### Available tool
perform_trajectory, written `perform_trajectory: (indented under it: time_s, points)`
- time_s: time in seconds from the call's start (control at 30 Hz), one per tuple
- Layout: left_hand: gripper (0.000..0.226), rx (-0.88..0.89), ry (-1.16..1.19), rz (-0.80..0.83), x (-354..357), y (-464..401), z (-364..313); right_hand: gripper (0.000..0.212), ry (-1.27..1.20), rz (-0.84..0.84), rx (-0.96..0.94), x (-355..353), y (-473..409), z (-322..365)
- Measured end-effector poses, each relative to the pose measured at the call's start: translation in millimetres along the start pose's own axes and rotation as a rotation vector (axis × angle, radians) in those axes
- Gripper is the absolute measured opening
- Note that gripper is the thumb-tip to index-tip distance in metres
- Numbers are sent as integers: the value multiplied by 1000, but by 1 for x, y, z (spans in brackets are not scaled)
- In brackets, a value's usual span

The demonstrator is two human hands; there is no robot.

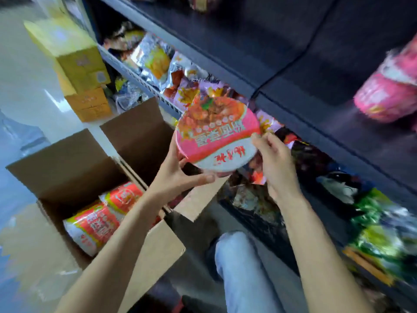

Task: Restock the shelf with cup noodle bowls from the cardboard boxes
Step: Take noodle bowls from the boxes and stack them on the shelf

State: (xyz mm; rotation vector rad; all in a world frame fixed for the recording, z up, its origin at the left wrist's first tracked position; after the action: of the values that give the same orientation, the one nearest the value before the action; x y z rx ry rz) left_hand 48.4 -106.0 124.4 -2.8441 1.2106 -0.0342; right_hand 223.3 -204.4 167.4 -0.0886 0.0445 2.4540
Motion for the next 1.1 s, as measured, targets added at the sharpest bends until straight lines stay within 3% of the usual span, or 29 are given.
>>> perform_trajectory:
  time_s: [0.07,0.17,0.27,0.33,0.6,0.73,0.8,0.87,1.0,1.1]
  points:
    - [107,133,-79,60,33,-12,-44,29,-90,-38,-94,-37,14,36]
    - [93,286,-153,16,89,-36,-94,21,-94,-107,-197,-90,28,71]
    - [90,318,-131,8,145,-59,-115,40,-50,-183,-286,-138,33,90]
    - [86,291,-62,32,179,-74,-116,40,12,-216,-317,-164,32,94]
    - [88,216,-119,-41,263,-111,-88,59,208,-296,-161,-236,-2,64]
    - [81,213,-279,-72,268,-120,-79,79,61,-183,0,-251,-21,43]
    - [80,196,-367,-125,265,-127,-80,73,71,-138,40,-250,-26,39]
    - [80,145,-410,-167,260,-132,-83,59,209,-241,11,-242,-26,37]
    - [66,80,-297,-163,235,-123,-88,29,416,-582,-381,-202,5,41]
    - [34,151,-284,-190,189,-103,-80,19,463,-481,-556,-152,19,36]
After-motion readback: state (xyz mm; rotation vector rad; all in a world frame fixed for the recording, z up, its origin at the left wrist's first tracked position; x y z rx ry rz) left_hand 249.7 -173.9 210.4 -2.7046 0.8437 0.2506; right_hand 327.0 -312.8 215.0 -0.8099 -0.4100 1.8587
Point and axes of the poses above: each hand's wrist, its own y-axis away from the middle knuckle, its own x-axis out of the palm, z = x × y, the point moved 2 cm from there along -y, towards the middle knuckle, and after that the axes turned 2 degrees about z, right-handed, at the moved point
